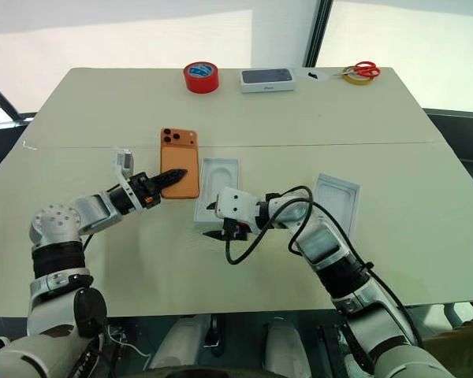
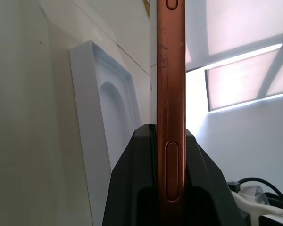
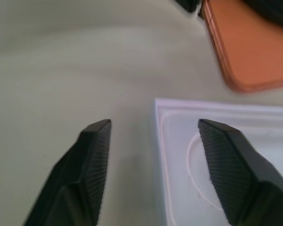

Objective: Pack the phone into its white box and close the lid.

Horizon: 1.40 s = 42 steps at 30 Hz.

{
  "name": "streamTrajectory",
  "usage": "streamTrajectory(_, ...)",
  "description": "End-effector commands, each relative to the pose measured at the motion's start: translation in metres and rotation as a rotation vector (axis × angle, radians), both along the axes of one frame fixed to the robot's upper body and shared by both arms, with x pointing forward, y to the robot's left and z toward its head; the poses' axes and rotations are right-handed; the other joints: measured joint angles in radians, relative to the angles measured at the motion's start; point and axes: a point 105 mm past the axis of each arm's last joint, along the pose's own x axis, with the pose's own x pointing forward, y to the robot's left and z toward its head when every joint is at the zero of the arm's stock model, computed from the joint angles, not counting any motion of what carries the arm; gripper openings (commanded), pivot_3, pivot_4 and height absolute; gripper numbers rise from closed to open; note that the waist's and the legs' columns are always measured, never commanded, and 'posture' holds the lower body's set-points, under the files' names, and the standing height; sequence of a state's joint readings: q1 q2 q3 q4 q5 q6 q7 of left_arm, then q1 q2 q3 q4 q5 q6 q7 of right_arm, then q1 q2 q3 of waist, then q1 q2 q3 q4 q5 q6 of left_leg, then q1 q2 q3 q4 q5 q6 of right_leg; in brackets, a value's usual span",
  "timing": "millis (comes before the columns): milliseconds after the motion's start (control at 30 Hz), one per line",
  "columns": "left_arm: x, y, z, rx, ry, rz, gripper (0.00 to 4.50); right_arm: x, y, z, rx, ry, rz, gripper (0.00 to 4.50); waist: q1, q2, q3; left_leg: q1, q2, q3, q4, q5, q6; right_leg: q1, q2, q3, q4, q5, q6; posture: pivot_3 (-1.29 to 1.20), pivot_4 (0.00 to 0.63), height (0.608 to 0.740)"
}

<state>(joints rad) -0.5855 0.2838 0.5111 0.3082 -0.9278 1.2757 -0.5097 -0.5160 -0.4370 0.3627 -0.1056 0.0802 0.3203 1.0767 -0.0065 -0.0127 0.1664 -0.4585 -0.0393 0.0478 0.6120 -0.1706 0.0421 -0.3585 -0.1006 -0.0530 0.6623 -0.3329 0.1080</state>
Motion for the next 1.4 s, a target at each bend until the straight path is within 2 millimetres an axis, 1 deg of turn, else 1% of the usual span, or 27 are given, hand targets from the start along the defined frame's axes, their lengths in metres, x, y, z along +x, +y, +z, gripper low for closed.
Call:
streamTrajectory(33, -0.004, -0.015, 0.017, -0.027, -0.067, -0.049, 0.00, 0.002, -0.026, 0.030, 0.081, -0.016, -0.033, 2.91, 0.001, -0.001, 0.000, 0.000, 0.000, 0.000, 0.000, 0.000, 0.000, 0.000, 0.000, 0.000, 0.000, 0.000, 0.000, 0.00, 0.150, 0.735)
streamTrajectory(133, -0.007, -0.030, 0.019, -0.046, -0.070, -0.085, 0.00, 0.018, -0.054, 0.033, 0.077, -0.021, -0.136, 2.91, 0.002, -0.001, 0.000, 0.000, 0.000, 0.000, 0.000, 0.000, 0.000, 0.000, -0.001, 0.000, 0.000, 0.000, 0.000, 0.00, 0.150, 0.735)
streamTrajectory(200, -0.008, -0.039, 0.017, -0.043, -0.063, -0.098, 0.00, 0.030, -0.072, 0.030, 0.055, -0.037, -0.213, 2.91, -0.001, -0.001, 0.000, 0.000, 0.000, 0.000, -0.001, 0.000, 0.000, 0.001, -0.001, 0.000, -0.001, 0.000, 0.000, 0.00, 0.150, 0.735)
streamTrajectory(233, -0.007, -0.041, 0.015, -0.032, -0.058, -0.097, 0.00, 0.033, -0.077, 0.028, 0.041, -0.045, -0.230, 2.91, -0.002, -0.001, 0.000, 0.000, 0.000, 0.000, -0.001, 0.000, 0.000, 0.002, -0.001, 0.000, -0.001, 0.000, 0.000, 0.00, 0.150, 0.735)
streamTrajectory(300, -0.008, -0.045, 0.012, -0.019, -0.041, -0.110, 0.00, 0.033, -0.081, 0.026, 0.033, -0.049, -0.235, 2.91, -0.003, -0.001, 0.000, -0.001, 0.000, 0.000, -0.001, 0.000, 0.000, 0.003, -0.001, 0.000, -0.001, 0.000, 0.000, 0.00, 0.150, 0.735)
streamTrajectory(433, -0.010, -0.047, 0.014, -0.014, -0.041, -0.121, 0.00, 0.036, -0.081, 0.029, 0.046, -0.061, -0.245, 2.91, -0.006, -0.001, 0.001, -0.002, 0.000, 0.000, -0.001, 0.000, 0.000, 0.002, 0.000, 0.000, -0.001, 0.000, 0.000, 0.00, 0.150, 0.735)
streamTrajectory(567, -0.010, -0.046, 0.014, 0.000, -0.032, -0.126, 0.00, 0.045, -0.085, 0.028, 0.033, -0.102, -0.281, 2.91, -0.001, -0.001, 0.001, -0.002, 0.000, 0.000, 0.000, 0.000, 0.000, 0.003, 0.000, 0.000, -0.001, 0.000, 0.000, 0.00, 0.150, 0.735)
streamTrajectory(667, -0.013, -0.049, 0.011, 0.028, -0.019, -0.149, 0.00, 0.054, -0.088, 0.030, 0.040, -0.135, -0.314, 2.91, 0.000, -0.001, 0.001, -0.002, 0.000, 0.000, 0.001, 0.000, 0.000, 0.003, 0.000, 0.000, -0.001, 0.000, 0.000, 0.00, 0.150, 0.735)
streamTrajectory(733, -0.013, -0.051, 0.008, 0.035, -0.003, -0.153, 1.04, 0.056, -0.087, 0.029, 0.033, -0.144, -0.310, 2.97, 0.000, -0.001, 0.001, -0.002, 0.000, 0.000, 0.001, 0.000, 0.000, 0.003, 0.000, 0.000, -0.001, 0.000, 0.000, 0.00, 0.150, 0.735)
streamTrajectory(767, -0.013, -0.051, 0.008, 0.042, -0.003, -0.156, 1.39, 0.056, -0.087, 0.029, 0.031, -0.145, -0.305, 2.97, 0.000, -0.001, 0.001, -0.002, 0.000, 0.000, 0.001, 0.000, 0.000, 0.003, 0.000, 0.000, -0.001, 0.000, 0.000, 0.00, 0.150, 0.735)
streamTrajectory(867, -0.013, -0.051, 0.008, 0.051, 0.006, -0.156, 2.88, 0.055, -0.083, 0.029, 0.042, -0.139, -0.292, 2.97, -0.001, -0.001, 0.001, -0.002, 0.000, 0.000, 0.001, 0.000, 0.000, 0.003, 0.000, 0.000, -0.001, 0.000, 0.000, 0.00, 0.150, 0.735)
streamTrajectory(900, -0.012, -0.050, 0.009, 0.070, -0.004, -0.152, 3.30, 0.055, -0.083, 0.030, 0.042, -0.141, -0.292, 2.97, -0.001, -0.001, 0.001, -0.002, 0.000, 0.000, 0.001, 0.000, 0.000, 0.003, 0.000, 0.000, -0.001, 0.000, 0.000, 0.00, 0.150, 0.735)
streamTrajectory(967, -0.013, -0.045, 0.008, 0.134, -0.014, -0.151, 3.30, 0.056, -0.082, 0.030, 0.042, -0.146, -0.293, 2.97, -0.004, -0.001, 0.001, -0.001, 0.000, 0.000, 0.001, 0.000, 0.000, 0.003, 0.001, 0.000, -0.001, 0.000, 0.000, 0.00, 0.150, 0.735)
streamTrajectory(1033, -0.015, -0.035, 0.015, 0.135, -0.037, -0.144, 3.30, 0.056, -0.082, 0.030, 0.045, -0.146, -0.293, 2.97, -0.004, -0.001, 0.001, -0.001, 0.000, 0.000, 0.000, 0.000, 0.000, 0.003, 0.001, 0.000, -0.001, 0.000, 0.000, 0.00, 0.150, 0.735)
streamTrajectory(1100, -0.016, -0.027, 0.018, 0.152, -0.047, -0.128, 3.30, 0.056, -0.083, 0.029, 0.045, -0.146, -0.298, 2.97, -0.004, -0.001, 0.001, -0.001, 0.001, 0.000, 0.000, 0.001, 0.000, 0.003, 0.001, 0.000, -0.001, 0.000, 0.000, 0.00, 0.150, 0.735)
streamTrajectory(1167, -0.019, -0.024, 0.022, 0.150, -0.063, -0.137, 3.30, 0.056, -0.082, 0.029, 0.046, -0.145, -0.296, 2.97, -0.005, -0.001, 0.001, -0.001, 0.001, 0.000, 0.000, 0.001, 0.000, 0.003, 0.001, 0.000, -0.001, 0.000, 0.000, 0.00, 0.150, 0.735)
streamTrajectory(1267, -0.024, -0.022, 0.020, 0.219, -0.096, -0.147, 3.30, 0.057, -0.080, 0.029, 0.051, -0.145, -0.296, 2.97, -0.003, -0.001, 0.001, -0.001, 0.001, 0.000, 0.000, 0.001, 0.000, 0.003, 0.001, 0.000, -0.001, 0.000, 0.000, 0.00, 0.150, 0.735)
streamTrajectory(1367, -0.012, -0.009, 0.021, 0.289, -0.130, -0.058, 3.30, 0.058, -0.078, 0.029, 0.054, -0.141, -0.292, 2.97, -0.002, -0.001, 0.001, -0.001, 0.001, 0.000, 0.000, 0.000, -0.001, 0.003, 0.001, 0.000, -0.001, 0.000, 0.000, 0.00, 0.150, 0.735)
streamTrajectory(1400, -0.004, -0.001, 0.020, 0.349, -0.157, -0.006, 3.07, 0.058, -0.078, 0.027, 0.047, -0.151, -0.295, 2.72, -0.003, -0.001, 0.001, -0.001, 0.001, 0.000, 0.000, 0.000, -0.001, 0.003, 0.001, 0.000, -0.001, 0.000, 0.000, 0.00, 0.150, 0.735)
